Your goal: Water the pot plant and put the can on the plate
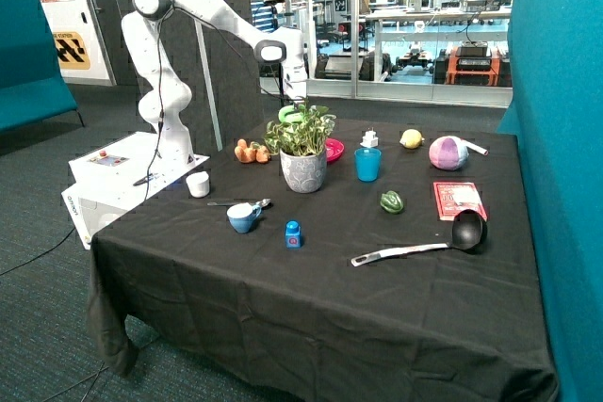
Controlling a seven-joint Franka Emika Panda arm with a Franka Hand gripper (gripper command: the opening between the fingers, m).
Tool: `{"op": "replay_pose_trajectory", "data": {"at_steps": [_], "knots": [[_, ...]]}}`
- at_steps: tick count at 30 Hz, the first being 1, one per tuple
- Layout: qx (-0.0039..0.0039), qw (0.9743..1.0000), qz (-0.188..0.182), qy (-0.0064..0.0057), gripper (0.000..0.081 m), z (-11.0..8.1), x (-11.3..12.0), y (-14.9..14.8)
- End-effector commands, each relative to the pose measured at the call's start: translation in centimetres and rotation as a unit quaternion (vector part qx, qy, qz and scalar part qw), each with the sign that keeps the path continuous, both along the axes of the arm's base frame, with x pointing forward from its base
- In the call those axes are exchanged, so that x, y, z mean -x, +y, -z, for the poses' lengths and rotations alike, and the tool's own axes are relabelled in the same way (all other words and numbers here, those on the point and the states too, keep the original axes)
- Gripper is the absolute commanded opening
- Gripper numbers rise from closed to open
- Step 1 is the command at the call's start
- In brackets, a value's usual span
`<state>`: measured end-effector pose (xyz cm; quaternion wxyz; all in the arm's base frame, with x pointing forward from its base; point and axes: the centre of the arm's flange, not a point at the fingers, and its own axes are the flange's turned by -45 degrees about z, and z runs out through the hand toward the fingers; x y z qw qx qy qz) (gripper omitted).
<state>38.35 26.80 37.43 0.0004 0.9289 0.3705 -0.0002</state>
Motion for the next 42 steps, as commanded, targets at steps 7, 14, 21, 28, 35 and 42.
{"op": "replay_pose_trajectory", "data": {"at_steps": [7,14,21,28,35,42], "knots": [[-0.00043,1.0,-0.002,-0.0001,0.0113,0.5,-0.1,0.2],[-0.00043,1.0,-0.002,-0.0001,0.0001,0.5,-0.1,0.4],[-0.00043,1.0,0.001,-0.0001,0.0,0.3,-0.2,0.5],[-0.00043,0.9999,0.014,-0.0001,0.0,-2.5,-1.4,-0.3],[-0.00043,0.9997,0.025,-0.0001,0.0,-4.7,-2.4,-1.5],[-0.00043,0.999,0.044,-0.0001,0.0,-6.8,-3.1,-3.9]]}}
